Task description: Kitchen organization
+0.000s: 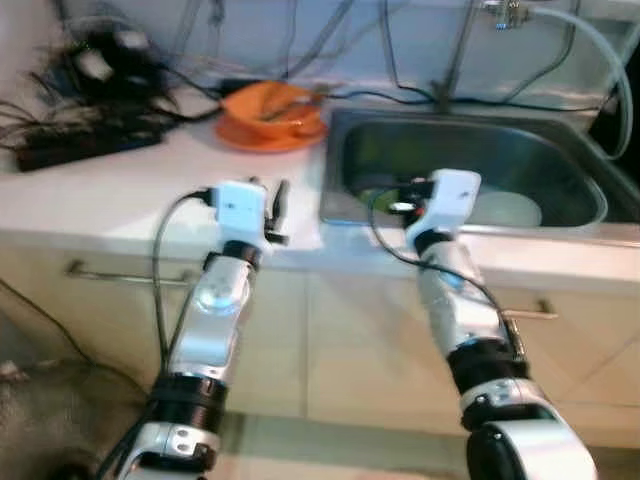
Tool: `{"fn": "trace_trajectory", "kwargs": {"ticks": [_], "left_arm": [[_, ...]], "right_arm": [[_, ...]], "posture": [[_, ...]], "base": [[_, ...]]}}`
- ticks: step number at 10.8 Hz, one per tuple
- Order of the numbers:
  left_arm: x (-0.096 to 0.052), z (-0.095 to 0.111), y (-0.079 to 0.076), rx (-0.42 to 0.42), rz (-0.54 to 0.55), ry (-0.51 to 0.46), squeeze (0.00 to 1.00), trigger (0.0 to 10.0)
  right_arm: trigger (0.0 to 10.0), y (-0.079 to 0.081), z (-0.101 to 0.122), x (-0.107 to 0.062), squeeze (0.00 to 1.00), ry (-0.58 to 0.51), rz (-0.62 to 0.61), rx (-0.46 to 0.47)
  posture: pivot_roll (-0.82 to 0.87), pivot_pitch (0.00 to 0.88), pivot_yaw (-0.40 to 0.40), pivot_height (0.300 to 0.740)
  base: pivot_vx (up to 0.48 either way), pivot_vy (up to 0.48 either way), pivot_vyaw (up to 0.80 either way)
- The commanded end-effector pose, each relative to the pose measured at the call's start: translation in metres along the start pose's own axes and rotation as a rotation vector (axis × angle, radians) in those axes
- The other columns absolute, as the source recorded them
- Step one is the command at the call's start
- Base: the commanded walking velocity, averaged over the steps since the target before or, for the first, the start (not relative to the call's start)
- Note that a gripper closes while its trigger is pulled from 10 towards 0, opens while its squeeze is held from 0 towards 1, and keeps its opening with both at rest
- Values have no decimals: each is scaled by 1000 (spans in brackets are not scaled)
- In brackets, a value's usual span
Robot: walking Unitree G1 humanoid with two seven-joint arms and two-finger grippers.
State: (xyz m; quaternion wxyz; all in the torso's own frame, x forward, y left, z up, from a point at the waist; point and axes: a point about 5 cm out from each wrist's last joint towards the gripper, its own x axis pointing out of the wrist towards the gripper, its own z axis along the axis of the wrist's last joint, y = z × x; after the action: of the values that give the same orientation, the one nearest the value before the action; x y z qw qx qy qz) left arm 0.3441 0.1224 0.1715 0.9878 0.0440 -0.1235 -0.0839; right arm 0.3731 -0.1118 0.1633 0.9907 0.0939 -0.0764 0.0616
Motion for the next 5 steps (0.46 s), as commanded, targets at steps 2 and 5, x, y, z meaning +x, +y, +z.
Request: {"fn": "trace_trajectory", "kwargs": {"ticks": [2,5], "left_arm": [[1,1,1,35,0,-2,0,10000],[0,0,-1,12,8,-4,0,10000]], "right_arm": [[10000,3,-1,0,0,13,4,6],[10000,0,0,0,0,15,0,0]], "posture": [[173,0,17,740],[166,0,13,740]], "base": [[0,0,0],[0,0,0]]}}
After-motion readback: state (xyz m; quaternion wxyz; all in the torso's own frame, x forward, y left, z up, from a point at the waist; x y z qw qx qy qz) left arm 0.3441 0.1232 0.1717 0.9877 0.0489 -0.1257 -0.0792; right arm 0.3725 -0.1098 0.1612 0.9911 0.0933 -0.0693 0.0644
